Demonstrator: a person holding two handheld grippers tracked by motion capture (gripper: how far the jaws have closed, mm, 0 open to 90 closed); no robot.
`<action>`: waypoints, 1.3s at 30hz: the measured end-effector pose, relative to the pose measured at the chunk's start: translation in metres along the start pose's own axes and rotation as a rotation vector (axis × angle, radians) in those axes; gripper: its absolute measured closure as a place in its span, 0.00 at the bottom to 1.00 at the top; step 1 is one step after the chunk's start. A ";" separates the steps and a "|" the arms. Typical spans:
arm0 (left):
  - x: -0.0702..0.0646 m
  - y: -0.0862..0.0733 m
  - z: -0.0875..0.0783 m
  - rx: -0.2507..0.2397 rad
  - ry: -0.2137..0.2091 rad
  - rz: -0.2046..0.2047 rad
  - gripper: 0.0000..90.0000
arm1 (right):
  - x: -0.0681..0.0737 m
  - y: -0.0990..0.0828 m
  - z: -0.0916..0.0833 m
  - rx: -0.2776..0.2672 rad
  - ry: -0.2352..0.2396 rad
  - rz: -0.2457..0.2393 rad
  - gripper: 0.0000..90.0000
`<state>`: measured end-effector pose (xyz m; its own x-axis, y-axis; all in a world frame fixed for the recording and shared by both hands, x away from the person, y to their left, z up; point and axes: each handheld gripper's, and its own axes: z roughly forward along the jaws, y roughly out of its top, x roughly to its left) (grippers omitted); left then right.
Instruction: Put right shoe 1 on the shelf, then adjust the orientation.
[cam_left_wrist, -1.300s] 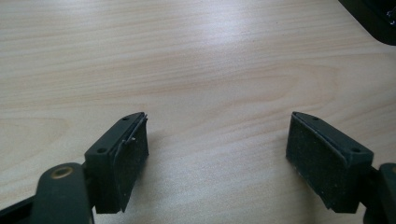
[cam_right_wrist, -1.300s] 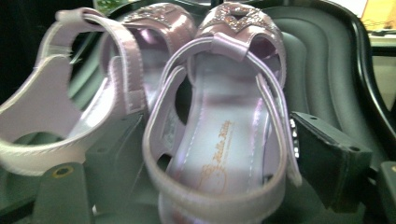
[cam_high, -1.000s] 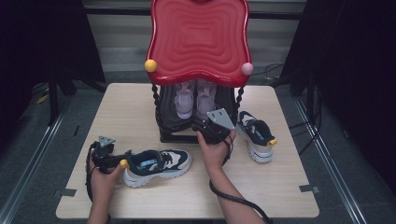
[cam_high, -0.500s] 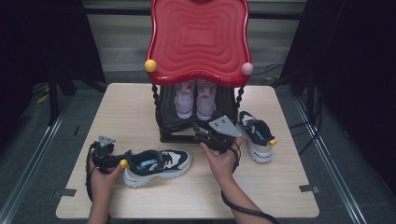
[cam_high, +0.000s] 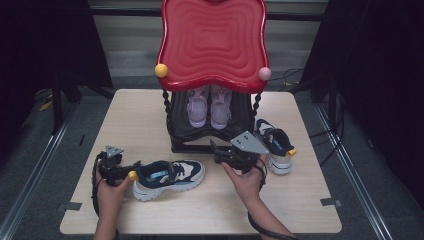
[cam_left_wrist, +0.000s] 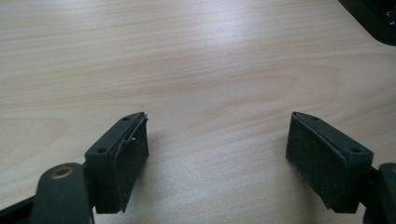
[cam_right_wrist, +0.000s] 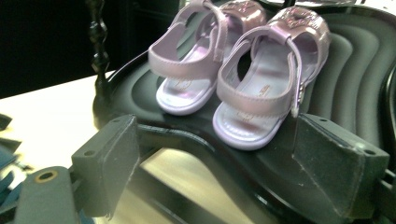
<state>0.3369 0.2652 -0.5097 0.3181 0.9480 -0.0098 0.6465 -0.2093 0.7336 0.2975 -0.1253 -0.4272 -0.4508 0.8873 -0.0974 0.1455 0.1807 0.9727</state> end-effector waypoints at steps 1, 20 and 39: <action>0.000 0.000 0.000 0.000 0.000 0.000 0.23 | -0.001 -0.001 -0.002 0.005 0.011 0.001 0.16; 0.000 0.000 0.000 0.000 0.000 0.001 0.23 | -0.020 -0.024 -0.031 0.077 0.143 -0.050 0.15; 0.000 0.000 0.000 0.001 -0.002 0.004 0.23 | -0.046 -0.053 -0.065 0.183 0.245 -0.031 0.14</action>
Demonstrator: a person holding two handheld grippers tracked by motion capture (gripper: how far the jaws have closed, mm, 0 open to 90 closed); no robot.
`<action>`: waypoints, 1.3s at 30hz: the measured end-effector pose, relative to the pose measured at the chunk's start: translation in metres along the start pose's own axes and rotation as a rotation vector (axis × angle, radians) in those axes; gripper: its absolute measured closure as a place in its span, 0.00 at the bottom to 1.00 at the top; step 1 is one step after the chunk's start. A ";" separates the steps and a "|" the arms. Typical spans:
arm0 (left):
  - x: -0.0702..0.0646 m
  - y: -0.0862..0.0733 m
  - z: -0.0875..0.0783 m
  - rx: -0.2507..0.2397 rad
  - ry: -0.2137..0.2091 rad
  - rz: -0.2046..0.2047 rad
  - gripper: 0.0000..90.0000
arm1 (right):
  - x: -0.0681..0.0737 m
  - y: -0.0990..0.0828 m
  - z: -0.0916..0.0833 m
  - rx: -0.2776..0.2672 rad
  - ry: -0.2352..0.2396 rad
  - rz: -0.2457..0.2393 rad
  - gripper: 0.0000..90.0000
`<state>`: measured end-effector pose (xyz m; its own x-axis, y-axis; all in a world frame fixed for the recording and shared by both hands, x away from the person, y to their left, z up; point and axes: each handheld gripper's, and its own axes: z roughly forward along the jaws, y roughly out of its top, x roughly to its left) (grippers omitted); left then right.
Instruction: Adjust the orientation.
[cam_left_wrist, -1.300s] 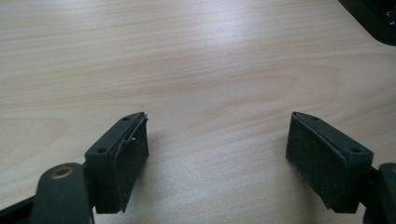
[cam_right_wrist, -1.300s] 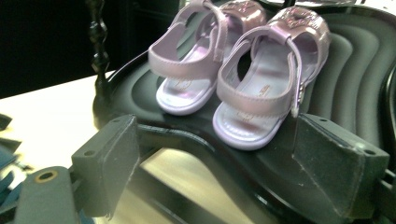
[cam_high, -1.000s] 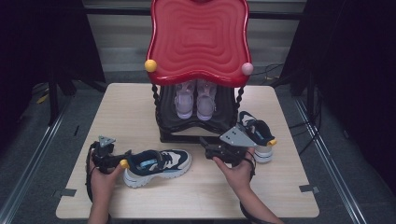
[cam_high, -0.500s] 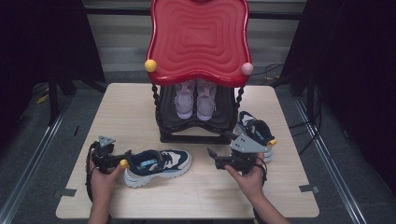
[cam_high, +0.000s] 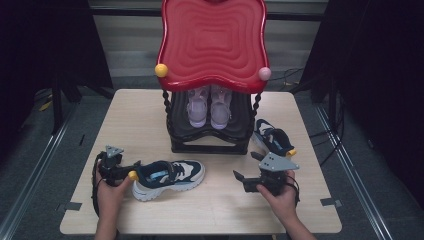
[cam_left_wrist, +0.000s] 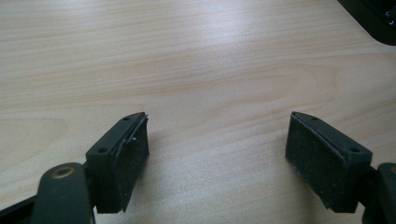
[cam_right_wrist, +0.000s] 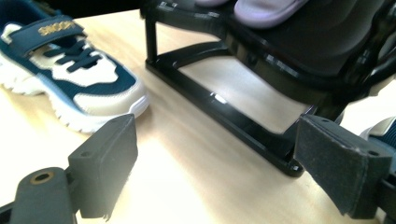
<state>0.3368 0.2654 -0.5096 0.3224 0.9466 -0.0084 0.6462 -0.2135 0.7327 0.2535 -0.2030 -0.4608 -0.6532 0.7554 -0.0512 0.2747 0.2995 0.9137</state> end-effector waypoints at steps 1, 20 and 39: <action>0.000 0.000 0.000 0.000 0.000 0.000 0.23 | 0.000 -0.002 -0.001 0.005 0.002 -0.002 0.15; 0.000 0.000 0.000 -0.001 0.000 -0.002 0.23 | -0.008 -0.042 -0.015 0.156 0.061 -0.013 0.15; 0.000 0.000 0.000 -0.001 0.000 0.000 0.23 | -0.015 -0.058 -0.012 0.277 0.112 0.000 0.15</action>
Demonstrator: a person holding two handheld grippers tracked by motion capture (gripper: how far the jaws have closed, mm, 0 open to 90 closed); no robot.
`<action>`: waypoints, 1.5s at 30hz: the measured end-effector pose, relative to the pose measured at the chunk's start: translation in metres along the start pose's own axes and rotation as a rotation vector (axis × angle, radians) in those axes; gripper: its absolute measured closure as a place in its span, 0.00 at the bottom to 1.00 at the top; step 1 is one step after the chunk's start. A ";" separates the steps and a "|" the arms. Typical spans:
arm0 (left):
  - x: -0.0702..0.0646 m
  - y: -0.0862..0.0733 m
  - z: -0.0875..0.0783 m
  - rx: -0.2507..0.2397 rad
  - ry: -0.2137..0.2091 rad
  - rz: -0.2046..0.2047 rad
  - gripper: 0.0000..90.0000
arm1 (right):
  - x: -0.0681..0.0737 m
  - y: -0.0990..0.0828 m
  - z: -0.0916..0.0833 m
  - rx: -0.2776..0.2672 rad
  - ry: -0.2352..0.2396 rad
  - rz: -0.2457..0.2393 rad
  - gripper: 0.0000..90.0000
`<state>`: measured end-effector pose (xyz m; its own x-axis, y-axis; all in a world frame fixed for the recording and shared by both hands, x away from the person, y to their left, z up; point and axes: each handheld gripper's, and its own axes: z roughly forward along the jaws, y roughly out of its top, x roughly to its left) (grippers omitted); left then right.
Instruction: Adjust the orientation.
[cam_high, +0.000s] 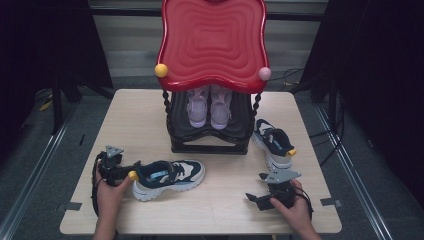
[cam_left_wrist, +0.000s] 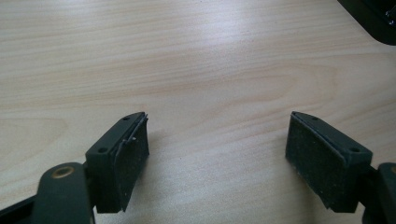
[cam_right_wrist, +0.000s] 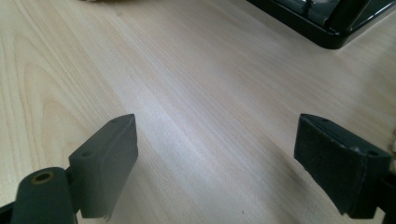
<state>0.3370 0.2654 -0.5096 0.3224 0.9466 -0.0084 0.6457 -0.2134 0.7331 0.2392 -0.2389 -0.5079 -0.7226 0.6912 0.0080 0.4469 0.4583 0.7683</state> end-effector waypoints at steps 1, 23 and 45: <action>0.000 0.000 0.000 0.001 -0.001 0.000 0.23 | -0.001 0.000 0.000 0.003 -0.002 -0.001 0.15; -0.001 -0.001 0.000 0.002 -0.024 0.011 0.20 | -0.003 0.000 0.004 0.065 0.014 0.010 0.15; 0.008 0.008 -0.026 -0.009 -0.053 0.016 0.23 | -0.003 0.000 0.004 0.068 0.010 0.013 0.14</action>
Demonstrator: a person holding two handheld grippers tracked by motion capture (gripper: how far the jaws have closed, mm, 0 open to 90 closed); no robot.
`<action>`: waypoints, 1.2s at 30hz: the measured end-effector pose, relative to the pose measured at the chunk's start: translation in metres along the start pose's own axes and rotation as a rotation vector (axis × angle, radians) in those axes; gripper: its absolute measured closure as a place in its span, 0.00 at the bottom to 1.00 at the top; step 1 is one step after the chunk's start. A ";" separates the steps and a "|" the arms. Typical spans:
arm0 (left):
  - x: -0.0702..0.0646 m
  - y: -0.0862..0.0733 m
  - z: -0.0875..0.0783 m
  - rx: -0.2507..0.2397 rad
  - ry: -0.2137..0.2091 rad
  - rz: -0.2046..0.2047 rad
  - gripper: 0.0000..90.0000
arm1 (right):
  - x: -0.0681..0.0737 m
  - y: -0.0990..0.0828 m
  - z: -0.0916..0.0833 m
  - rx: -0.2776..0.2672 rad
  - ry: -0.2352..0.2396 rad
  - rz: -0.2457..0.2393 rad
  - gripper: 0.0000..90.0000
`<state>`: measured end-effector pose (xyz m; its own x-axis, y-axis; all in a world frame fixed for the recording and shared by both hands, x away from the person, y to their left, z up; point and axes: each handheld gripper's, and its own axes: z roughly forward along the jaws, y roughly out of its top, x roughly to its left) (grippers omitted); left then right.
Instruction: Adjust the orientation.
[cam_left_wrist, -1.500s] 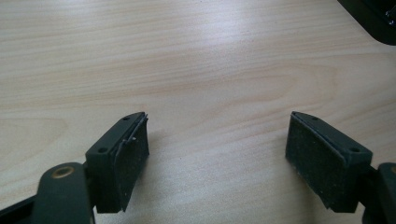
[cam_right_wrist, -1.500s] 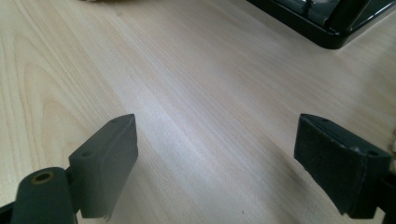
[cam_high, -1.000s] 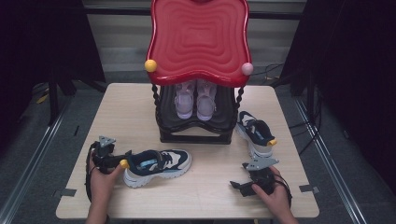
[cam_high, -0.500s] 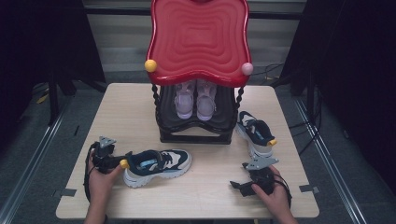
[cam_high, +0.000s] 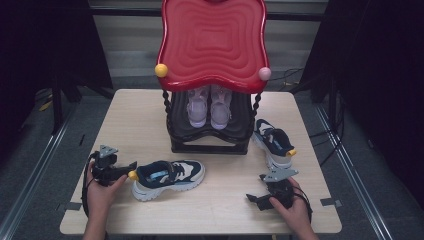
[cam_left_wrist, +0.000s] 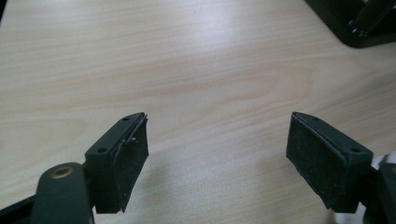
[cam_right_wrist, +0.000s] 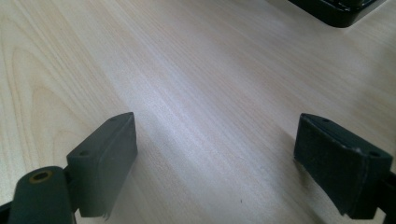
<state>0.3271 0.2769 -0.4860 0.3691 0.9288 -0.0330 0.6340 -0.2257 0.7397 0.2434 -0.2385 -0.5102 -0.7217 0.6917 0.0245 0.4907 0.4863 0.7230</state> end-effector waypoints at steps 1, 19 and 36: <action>0.000 0.002 -0.003 -0.008 -0.003 0.001 0.25 | 0.000 0.000 0.000 0.001 0.000 0.001 0.14; -0.015 0.039 -0.039 -0.060 -0.107 0.065 0.28 | 0.000 0.000 0.000 0.001 0.000 0.001 0.14; -0.040 0.036 -0.039 -0.032 -0.265 0.107 0.35 | 0.000 0.000 0.000 0.000 0.001 -0.001 0.14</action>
<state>0.3092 0.2429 -0.4318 0.6003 0.7899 -0.1250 0.5616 -0.3051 0.7691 0.2433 -0.2385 -0.5103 -0.7228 0.6906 0.0244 0.4900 0.4872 0.7229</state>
